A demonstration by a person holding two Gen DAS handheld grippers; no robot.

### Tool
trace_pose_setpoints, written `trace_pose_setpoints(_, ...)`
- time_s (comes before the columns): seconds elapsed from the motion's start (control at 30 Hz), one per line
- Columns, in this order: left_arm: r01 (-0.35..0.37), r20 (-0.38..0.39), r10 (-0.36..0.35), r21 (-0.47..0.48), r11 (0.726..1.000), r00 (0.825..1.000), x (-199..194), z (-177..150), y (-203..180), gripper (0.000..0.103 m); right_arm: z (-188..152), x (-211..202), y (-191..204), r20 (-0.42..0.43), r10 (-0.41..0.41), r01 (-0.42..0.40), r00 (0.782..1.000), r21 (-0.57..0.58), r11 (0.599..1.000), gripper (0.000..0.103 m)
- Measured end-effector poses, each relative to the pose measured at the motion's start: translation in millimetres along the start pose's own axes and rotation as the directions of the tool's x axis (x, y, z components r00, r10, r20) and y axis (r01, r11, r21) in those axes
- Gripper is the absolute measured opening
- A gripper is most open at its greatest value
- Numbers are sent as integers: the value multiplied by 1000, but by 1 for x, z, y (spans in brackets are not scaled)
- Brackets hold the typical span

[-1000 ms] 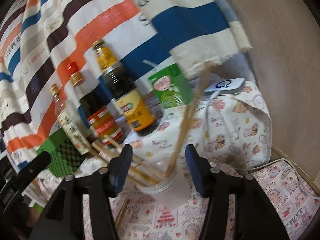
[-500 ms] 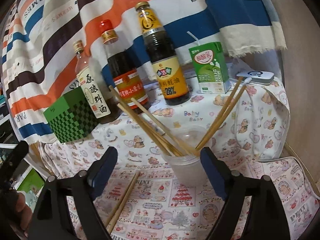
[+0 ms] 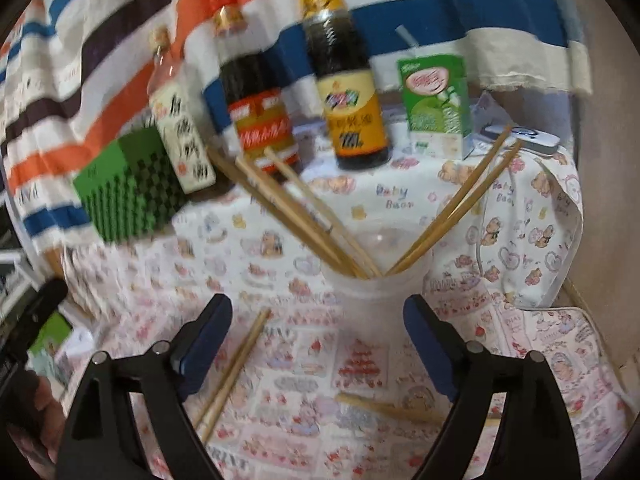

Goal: Organize utensils
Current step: 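Lower the right tool onto a loose chopstick and close it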

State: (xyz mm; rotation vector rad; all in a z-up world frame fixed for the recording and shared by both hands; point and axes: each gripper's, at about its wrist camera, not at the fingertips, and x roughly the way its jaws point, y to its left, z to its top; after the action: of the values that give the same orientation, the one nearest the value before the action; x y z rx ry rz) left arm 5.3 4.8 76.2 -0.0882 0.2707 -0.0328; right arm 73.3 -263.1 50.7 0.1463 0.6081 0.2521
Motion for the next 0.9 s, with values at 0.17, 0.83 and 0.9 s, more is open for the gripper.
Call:
trace_pose_setpoints(0.17, -6, -1, 6, -4, 1000, 1000, -2, 1, 0, 102, -5, 15, 9, -167, -67, 38, 984, -169, 985, 88)
trace_pose_setpoints(0.83, -50, -60, 49, -12, 999, 997, 18, -10, 7, 102, -48, 98, -11, -493, -148, 55, 857, -197, 979, 43)
trace_pose_setpoints(0.9, -54, -58, 54, -2, 999, 997, 19, -10, 6, 102, -47, 97, -10, -494, -143, 50, 858, -198, 979, 32)
